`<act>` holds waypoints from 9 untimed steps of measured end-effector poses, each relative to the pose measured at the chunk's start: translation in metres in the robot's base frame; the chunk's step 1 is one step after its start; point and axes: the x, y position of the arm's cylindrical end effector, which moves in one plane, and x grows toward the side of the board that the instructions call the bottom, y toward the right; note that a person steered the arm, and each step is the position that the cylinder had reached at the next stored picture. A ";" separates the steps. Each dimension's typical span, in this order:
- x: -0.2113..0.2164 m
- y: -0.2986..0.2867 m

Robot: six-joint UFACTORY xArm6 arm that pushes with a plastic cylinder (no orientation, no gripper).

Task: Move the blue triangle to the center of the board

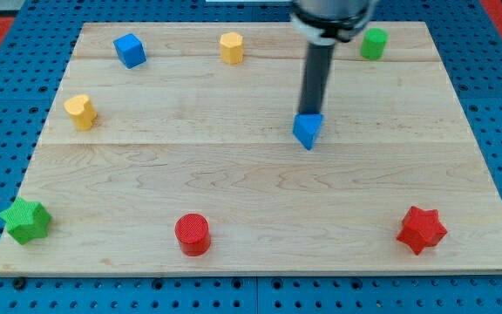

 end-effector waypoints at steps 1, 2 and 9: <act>0.004 0.100; 0.019 0.156; 0.083 -0.205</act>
